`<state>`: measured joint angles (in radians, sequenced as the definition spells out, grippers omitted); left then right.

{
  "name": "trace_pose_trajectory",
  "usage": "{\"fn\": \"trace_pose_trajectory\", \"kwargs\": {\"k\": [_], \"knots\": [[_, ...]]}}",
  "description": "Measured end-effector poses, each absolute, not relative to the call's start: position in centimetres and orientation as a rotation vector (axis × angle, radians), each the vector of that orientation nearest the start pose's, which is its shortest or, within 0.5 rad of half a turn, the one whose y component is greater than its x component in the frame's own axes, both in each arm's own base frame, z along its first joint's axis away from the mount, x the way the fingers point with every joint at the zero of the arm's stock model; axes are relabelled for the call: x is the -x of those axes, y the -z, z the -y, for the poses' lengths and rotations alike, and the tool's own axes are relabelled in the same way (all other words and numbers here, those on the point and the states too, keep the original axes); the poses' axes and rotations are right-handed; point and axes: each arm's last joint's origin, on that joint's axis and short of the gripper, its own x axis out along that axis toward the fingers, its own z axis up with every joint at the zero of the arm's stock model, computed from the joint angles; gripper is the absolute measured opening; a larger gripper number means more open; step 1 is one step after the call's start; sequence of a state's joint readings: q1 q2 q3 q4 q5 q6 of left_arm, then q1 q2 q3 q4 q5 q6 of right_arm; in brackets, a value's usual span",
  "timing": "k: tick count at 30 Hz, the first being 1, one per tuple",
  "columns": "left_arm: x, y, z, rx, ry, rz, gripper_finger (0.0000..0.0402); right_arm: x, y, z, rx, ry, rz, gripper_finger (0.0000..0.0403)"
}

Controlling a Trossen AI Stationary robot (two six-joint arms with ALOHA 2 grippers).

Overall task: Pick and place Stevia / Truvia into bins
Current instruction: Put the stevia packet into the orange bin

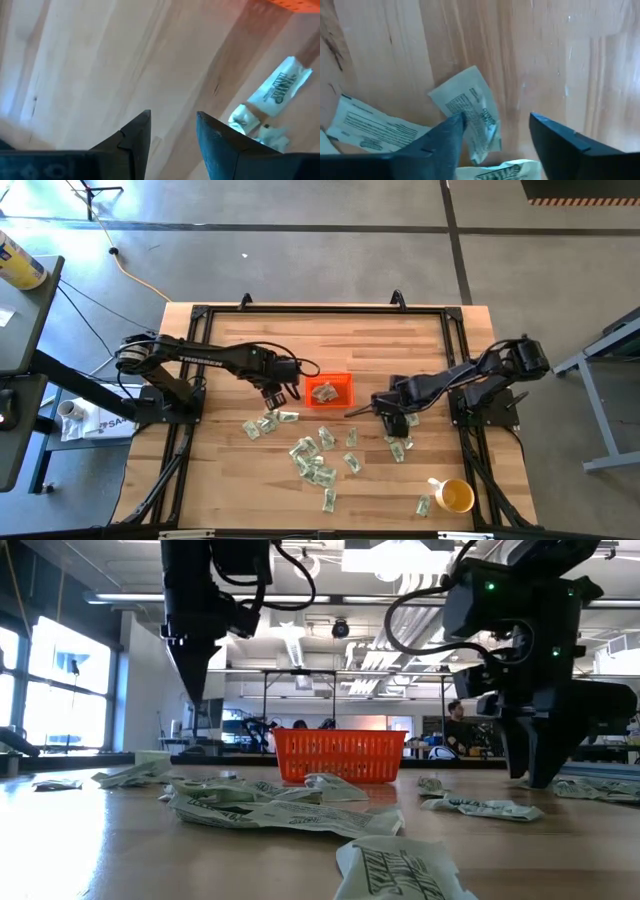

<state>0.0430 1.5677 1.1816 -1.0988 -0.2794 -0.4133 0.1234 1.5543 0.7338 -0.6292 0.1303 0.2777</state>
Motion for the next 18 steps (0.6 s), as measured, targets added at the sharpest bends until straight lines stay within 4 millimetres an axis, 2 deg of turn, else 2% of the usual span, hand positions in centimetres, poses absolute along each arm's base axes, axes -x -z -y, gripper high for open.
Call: {"fn": "trace_pose_trajectory", "kwargs": {"k": [4,9,12,15,18], "knots": [[-27.1,-23.2,-2.8,0.168,-0.582,-1.402,0.0188,-23.8,-13.3,-2.3,-0.120,0.288,-1.404,0.0153],[-24.4,-22.7,-3.7,0.222,-0.635,-1.393,0.0188,-23.9,-13.3,-0.9,-0.291,0.390,-1.387,0.0073],[-22.6,-23.0,-4.0,0.283,-0.658,-1.330,0.0188,-24.1,-13.5,-0.2,-0.395,0.408,-1.354,0.0020],[-20.7,-23.6,-4.2,0.359,-0.678,-1.254,0.0188,-24.2,-14.5,0.5,-0.465,0.439,-1.274,0.0012],[-19.3,-24.2,-3.9,0.428,-0.678,-1.144,0.0188,-24.2,-16.4,1.2,-0.547,0.470,-1.178,0.0013]]}}
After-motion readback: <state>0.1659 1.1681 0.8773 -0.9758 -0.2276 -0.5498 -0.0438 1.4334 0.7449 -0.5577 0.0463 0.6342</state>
